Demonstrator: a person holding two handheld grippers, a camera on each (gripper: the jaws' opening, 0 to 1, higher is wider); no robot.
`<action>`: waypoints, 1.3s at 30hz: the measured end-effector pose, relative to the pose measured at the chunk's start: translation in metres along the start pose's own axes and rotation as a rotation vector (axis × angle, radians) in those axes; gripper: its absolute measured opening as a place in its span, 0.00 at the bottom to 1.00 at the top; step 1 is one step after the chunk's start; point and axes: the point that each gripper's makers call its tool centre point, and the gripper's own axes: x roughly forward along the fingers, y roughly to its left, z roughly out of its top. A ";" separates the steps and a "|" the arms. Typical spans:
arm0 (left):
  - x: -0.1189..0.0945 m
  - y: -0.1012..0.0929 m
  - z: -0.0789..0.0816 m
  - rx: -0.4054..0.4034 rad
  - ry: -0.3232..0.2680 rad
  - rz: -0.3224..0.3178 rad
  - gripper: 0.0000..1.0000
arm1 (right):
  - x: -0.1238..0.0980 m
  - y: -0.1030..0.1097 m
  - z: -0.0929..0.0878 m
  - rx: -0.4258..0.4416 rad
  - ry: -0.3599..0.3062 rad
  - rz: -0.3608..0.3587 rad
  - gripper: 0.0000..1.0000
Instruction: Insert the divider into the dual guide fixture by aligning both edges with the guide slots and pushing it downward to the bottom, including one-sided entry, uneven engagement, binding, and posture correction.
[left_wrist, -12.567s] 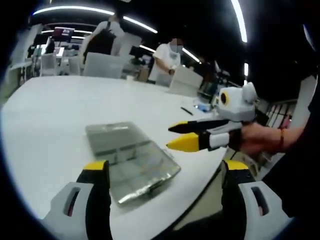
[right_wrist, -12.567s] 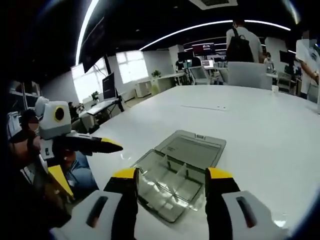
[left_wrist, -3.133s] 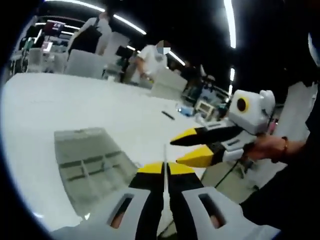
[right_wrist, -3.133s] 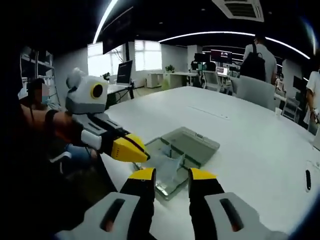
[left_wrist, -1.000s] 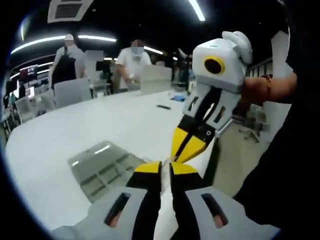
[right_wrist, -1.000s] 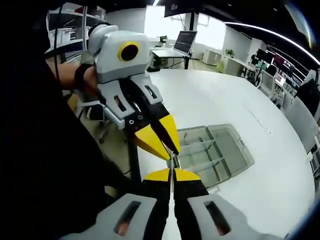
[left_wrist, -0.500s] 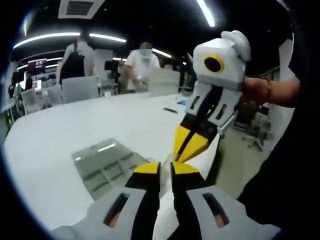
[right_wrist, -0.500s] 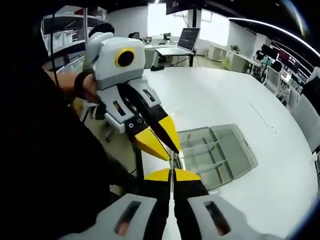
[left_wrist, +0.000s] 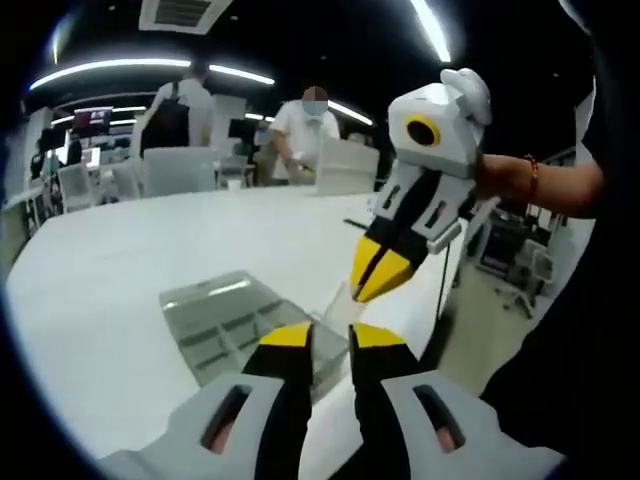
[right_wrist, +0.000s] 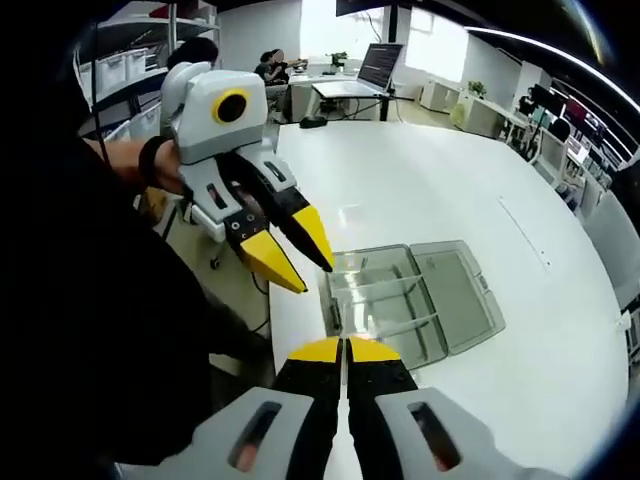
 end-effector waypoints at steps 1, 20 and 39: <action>-0.001 0.001 -0.001 0.000 0.004 0.003 0.13 | 0.000 -0.002 0.000 -0.005 0.004 0.000 0.00; -0.011 0.008 -0.008 -0.032 0.014 0.059 0.23 | 0.008 -0.024 -0.009 -0.016 0.070 0.028 0.00; -0.011 0.016 -0.013 -0.045 0.016 0.058 0.37 | 0.020 -0.041 -0.020 -0.098 0.192 0.059 0.00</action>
